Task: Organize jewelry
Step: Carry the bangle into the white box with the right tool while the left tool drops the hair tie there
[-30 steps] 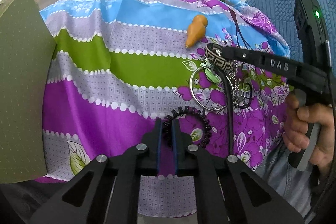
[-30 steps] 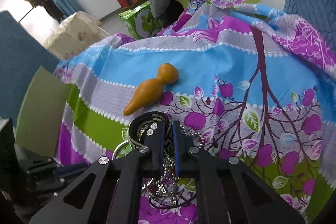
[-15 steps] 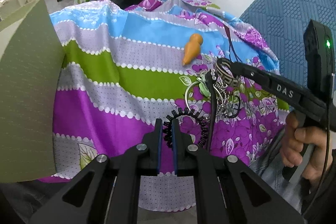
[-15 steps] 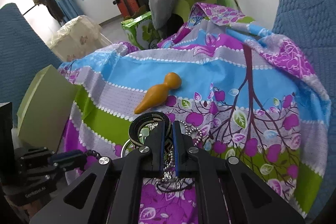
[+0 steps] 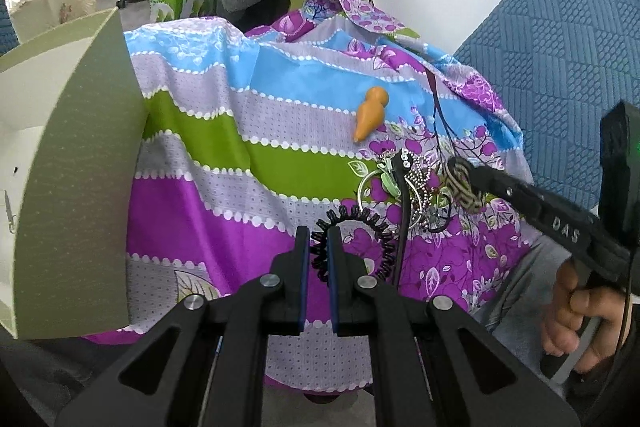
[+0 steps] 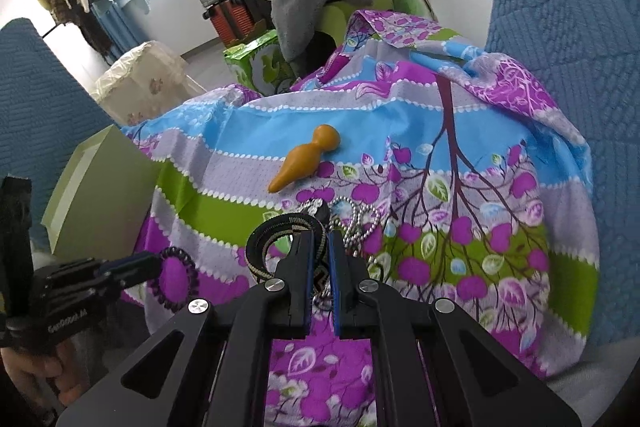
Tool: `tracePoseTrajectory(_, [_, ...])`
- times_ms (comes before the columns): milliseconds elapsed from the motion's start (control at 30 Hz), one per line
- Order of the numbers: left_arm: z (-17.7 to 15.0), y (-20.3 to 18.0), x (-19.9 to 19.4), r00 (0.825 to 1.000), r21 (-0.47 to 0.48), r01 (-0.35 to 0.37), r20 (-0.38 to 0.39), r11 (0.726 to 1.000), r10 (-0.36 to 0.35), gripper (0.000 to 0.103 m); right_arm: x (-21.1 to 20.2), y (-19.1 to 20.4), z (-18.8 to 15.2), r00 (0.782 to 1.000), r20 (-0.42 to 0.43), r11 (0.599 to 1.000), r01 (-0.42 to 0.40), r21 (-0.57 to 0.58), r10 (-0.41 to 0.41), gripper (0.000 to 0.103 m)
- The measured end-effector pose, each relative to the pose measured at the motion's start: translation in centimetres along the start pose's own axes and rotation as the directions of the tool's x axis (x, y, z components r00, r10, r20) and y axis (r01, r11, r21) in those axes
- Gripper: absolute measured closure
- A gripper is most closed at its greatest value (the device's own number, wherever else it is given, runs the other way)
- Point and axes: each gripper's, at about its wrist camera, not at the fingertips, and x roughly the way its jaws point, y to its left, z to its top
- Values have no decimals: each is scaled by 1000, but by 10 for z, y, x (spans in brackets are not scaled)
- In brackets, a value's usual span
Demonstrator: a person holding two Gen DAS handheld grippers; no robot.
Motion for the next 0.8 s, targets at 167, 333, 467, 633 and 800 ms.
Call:
tracePoseTrajectory(167, [3, -1, -18, 1000, 3, 7, 30, 1000, -7, 95, -13, 13, -9, 1000, 2, 1000, 5, -4, -5, 98])
tracePoseTrajectory(333, [11, -2, -46, 997, 12, 1, 73, 1000, -2, 95, -29, 25, -10, 1000, 17, 1000, -6, 18, 6, 98])
tracePoseTrajectory(467, [20, -1, -72, 993, 13, 0, 120, 1000, -1, 95, -46, 41, -4, 999, 40, 1000, -9, 3, 9, 98])
tracePoseTrajectory(633, [34, 1, -109, 982, 22, -9, 191, 1000, 5, 95, -71, 62, 16, 994, 106, 1000, -18, -26, 20, 98])
tracePoseTrajectory(800, [47, 1, -150, 962, 45, -31, 273, 999, 17, 95, -96, 85, 42, 985, 162, 997, -45, -54, 54, 98])
